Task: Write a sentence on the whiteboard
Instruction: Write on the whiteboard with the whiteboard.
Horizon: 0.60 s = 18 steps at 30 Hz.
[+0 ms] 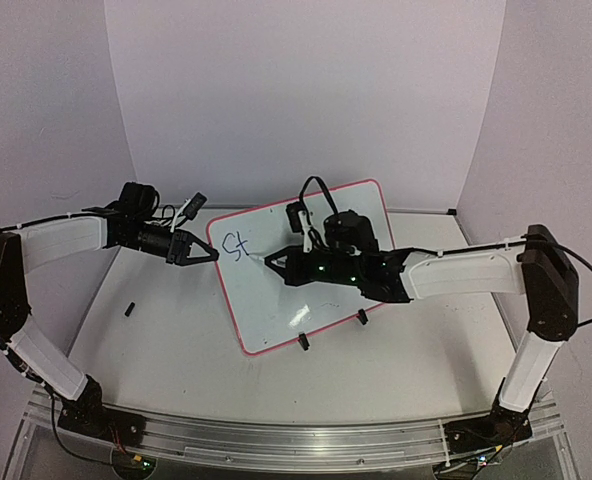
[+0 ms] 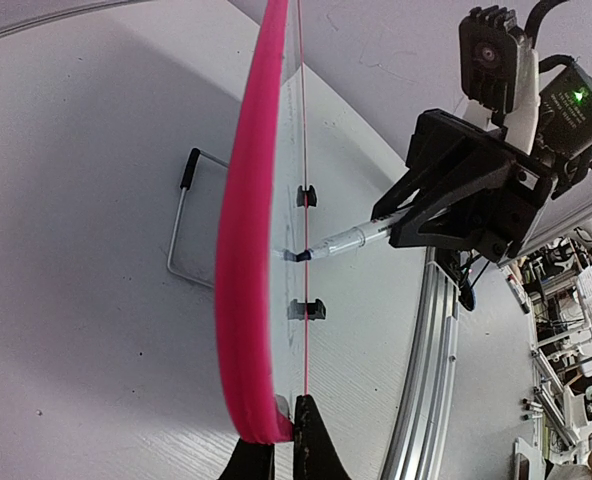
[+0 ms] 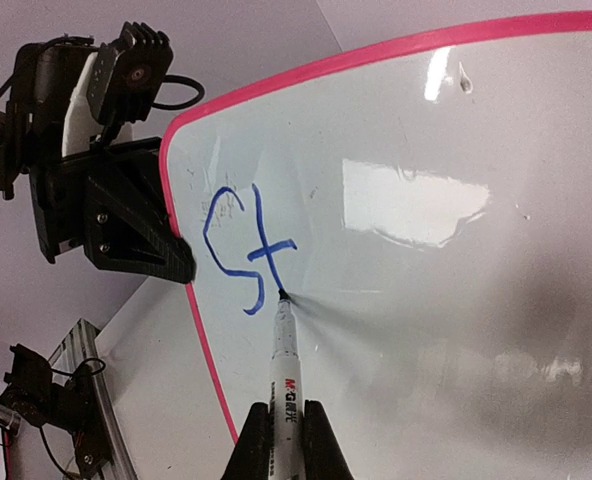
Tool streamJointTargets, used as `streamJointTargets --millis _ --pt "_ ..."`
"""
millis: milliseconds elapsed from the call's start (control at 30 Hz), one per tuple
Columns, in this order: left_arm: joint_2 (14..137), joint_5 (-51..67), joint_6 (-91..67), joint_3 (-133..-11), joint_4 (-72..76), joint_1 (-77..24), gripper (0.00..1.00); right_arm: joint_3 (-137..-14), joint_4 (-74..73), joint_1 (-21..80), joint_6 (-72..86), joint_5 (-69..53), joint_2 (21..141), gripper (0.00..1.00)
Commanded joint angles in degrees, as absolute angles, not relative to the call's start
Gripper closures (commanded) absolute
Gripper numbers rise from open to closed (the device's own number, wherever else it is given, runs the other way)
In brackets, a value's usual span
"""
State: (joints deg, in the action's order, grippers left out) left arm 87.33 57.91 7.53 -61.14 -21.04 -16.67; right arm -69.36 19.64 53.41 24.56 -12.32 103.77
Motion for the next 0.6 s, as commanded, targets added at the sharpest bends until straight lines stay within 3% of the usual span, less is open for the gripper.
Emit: streamJointTargets --millis 0,567 --pt "85.5 55.8 11.9 -63.0 -20.4 -16.9 1.0 -67.9 19.1 53.2 25.4 -10.5 101.3 1.0" --pt "85.9 55.8 11.9 -63.2 -20.4 -16.9 1.0 -72.1 19.6 53.2 22.4 -9.6 99.5 1.0"
